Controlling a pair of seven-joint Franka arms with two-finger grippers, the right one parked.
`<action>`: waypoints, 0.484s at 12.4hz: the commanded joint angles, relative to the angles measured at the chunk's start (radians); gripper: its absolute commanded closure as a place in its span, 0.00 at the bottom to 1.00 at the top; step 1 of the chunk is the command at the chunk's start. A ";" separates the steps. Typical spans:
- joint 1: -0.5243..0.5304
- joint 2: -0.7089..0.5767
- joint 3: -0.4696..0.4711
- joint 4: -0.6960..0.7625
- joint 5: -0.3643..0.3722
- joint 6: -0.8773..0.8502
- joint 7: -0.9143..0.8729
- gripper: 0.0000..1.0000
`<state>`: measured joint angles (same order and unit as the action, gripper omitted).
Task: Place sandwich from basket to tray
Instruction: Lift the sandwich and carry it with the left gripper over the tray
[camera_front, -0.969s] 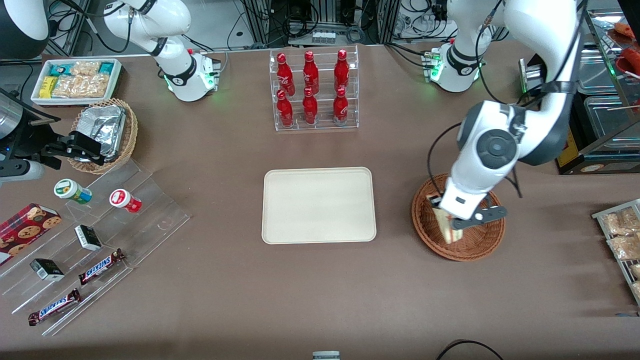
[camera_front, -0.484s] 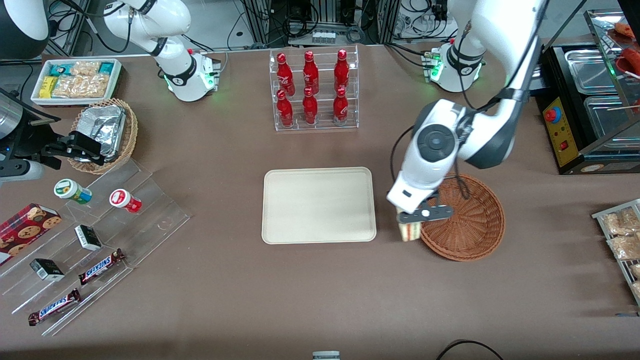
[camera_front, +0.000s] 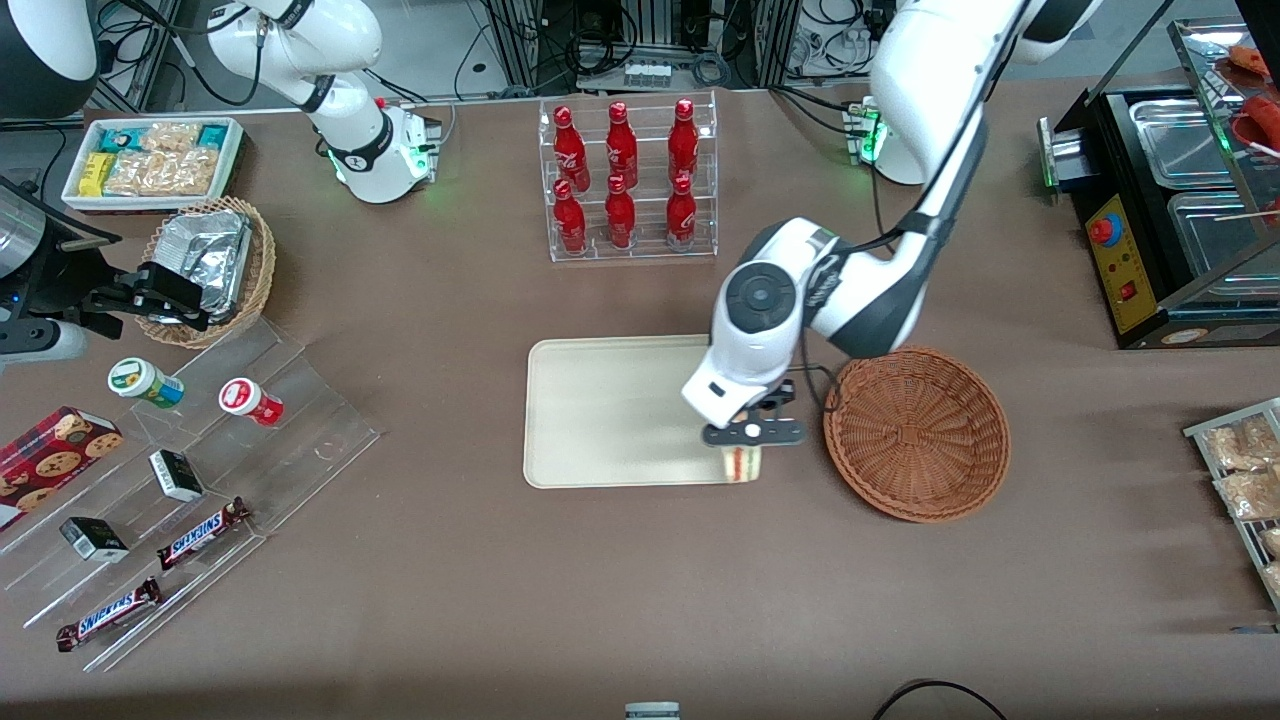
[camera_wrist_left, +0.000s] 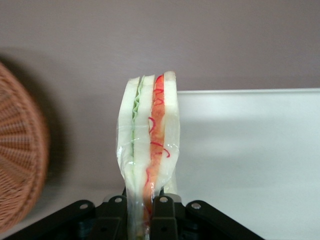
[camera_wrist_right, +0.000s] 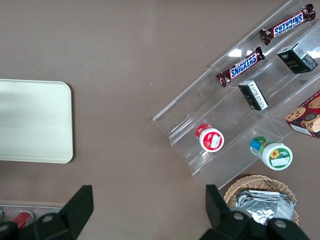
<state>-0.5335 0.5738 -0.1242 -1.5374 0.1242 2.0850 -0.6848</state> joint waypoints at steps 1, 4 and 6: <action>-0.055 0.072 0.014 0.098 0.006 -0.014 -0.003 1.00; -0.085 0.101 0.014 0.132 0.015 -0.014 0.046 1.00; -0.092 0.107 0.014 0.132 0.015 -0.016 0.062 1.00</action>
<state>-0.6068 0.6571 -0.1241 -1.4470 0.1253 2.0853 -0.6452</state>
